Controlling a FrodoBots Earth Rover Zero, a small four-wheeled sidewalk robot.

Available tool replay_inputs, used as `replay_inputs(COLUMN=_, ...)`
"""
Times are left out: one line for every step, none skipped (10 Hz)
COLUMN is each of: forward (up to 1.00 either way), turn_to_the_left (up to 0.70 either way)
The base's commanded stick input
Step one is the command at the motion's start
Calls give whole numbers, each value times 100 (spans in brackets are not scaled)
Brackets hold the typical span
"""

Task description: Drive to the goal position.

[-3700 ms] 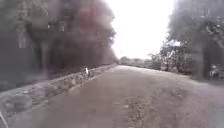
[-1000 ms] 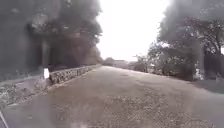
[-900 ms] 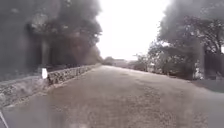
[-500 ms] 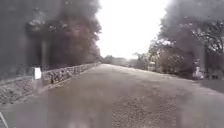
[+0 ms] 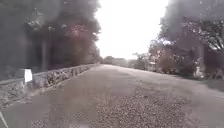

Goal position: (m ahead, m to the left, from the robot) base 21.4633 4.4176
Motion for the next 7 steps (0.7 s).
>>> replay_inputs(forward=50, turn_to_the_left=0)
replay_inputs(forward=50, turn_to_the_left=0)
replay_inputs(forward=50, turn_to_the_left=0)
replay_inputs(forward=50, turn_to_the_left=0)
replay_inputs(forward=50, turn_to_the_left=0)
replay_inputs(forward=50, turn_to_the_left=0)
replay_inputs(forward=50, turn_to_the_left=23)
